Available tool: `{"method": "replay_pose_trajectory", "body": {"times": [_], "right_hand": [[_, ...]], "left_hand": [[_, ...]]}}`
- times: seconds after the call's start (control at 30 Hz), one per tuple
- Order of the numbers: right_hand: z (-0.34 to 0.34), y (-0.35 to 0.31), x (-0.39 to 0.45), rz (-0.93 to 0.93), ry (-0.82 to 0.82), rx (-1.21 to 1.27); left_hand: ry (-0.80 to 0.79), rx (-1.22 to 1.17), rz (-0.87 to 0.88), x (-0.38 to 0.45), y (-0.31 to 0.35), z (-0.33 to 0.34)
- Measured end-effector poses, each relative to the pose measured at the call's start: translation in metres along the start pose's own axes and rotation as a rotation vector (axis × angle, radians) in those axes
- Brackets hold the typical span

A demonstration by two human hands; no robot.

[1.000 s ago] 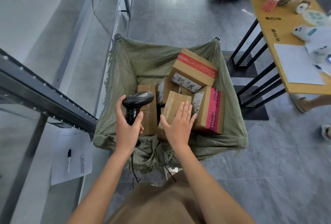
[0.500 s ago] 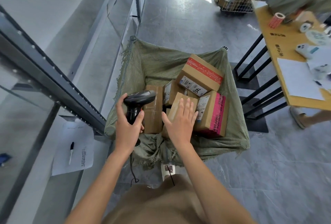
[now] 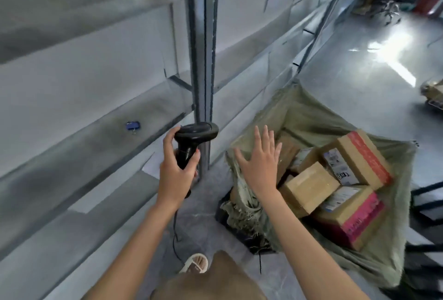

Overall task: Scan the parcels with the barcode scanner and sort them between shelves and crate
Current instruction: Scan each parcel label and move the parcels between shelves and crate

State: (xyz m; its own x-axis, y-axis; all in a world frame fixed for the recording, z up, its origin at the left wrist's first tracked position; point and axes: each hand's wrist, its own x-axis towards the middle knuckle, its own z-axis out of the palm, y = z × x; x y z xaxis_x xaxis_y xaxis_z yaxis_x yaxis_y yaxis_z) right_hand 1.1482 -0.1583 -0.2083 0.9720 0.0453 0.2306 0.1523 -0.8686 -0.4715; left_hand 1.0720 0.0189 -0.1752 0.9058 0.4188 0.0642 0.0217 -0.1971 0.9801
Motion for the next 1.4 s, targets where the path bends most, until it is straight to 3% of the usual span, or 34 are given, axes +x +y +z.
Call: {"method": "replay_pose_trajectory", "body": {"times": [0.23, 0.47, 0.83, 1.13, 1.4], "right_hand": [[0.004, -0.068, -0.060, -0.473, -0.246, 0.099], [-0.010, -0.186, -0.158, -0.910, -0.398, 0.215], [-0.010, -0.365, -0.421, -1.420, -0.660, 0.329], [-0.012, -0.468, -0.621, -1.577, -0.784, 0.314], [-0.010, -0.566, -0.717, -1.650, -0.790, 0.363]], "left_hand": [[0.406, 0.002, -0.027, -0.104, 0.004, -0.072], [0.756, 0.104, 0.038, -0.219, 0.040, -0.173], [1.280, 0.257, 0.042, -0.461, 0.064, -0.340], [1.563, 0.274, 0.027, -0.637, 0.063, -0.457], [1.705, 0.281, 0.049, -0.709, 0.052, -0.565]]}}
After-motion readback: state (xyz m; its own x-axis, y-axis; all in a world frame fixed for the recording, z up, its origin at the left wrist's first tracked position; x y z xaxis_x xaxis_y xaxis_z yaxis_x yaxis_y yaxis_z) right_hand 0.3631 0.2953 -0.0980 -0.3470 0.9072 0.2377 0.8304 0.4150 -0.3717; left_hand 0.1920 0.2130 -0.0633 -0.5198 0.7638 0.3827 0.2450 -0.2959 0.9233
